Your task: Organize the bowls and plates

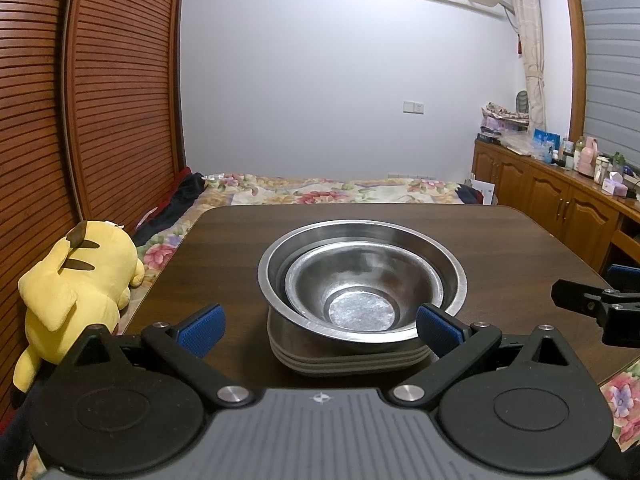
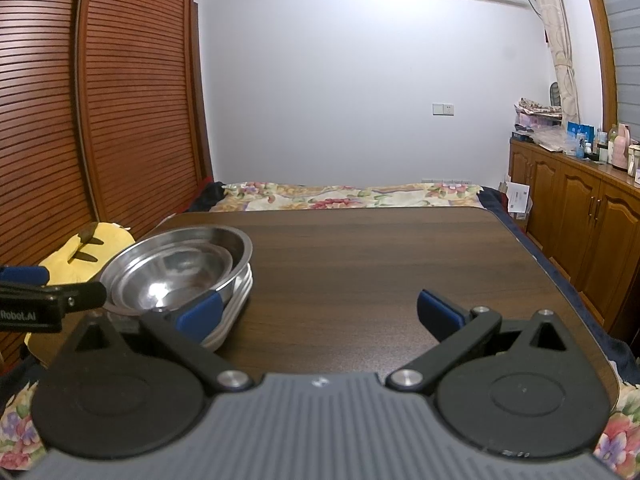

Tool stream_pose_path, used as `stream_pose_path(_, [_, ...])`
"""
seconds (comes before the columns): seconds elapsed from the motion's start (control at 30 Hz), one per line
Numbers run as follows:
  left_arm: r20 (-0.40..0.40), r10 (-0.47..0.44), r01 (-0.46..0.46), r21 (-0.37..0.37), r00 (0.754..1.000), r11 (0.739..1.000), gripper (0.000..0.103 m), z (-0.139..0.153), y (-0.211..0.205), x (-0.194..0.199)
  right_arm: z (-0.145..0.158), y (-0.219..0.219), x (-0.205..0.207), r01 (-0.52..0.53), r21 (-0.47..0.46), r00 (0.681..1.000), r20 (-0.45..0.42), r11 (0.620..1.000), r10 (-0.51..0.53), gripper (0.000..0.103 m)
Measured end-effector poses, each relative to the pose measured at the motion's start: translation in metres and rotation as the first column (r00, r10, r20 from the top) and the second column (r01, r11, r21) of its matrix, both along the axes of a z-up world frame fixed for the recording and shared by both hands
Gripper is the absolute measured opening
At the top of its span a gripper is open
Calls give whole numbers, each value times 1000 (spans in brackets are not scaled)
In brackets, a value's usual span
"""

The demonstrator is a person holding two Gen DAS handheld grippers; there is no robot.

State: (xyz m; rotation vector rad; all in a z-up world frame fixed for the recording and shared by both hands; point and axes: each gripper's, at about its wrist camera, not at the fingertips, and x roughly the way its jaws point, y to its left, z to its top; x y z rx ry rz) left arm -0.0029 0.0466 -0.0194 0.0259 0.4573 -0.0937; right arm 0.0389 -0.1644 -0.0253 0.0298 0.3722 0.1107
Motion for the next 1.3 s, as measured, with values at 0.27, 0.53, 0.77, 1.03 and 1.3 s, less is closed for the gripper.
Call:
stream_pose_path(0.27, [-2, -1, 1, 1, 1000, 1000, 103, -1, 1, 0, 0, 0, 0, 0, 2, 1000, -1, 1000, 0, 103])
stream_pose_path(0.53, [-6, -3, 3, 4, 1000, 1000, 103, -2, 1, 0, -1, -1, 0, 1, 4, 1000, -5, 1000, -1, 103])
stream_pose_path(0.77, [-7, -1, 2, 3, 1000, 1000, 103, -3, 1, 0, -1, -2, 1, 2, 6, 1000, -7, 1000, -2, 103])
stream_pose_path(1.03, [-11, -4, 4, 3, 1000, 1000, 103, -3, 2, 0, -1, -3, 2, 5, 6, 1000, -7, 1000, -5, 103])
stream_pose_path(1.3, [-12, -4, 4, 3, 1000, 1000, 103, -3, 3, 1, -2, -6, 2, 6, 12, 1000, -9, 1000, -6, 103])
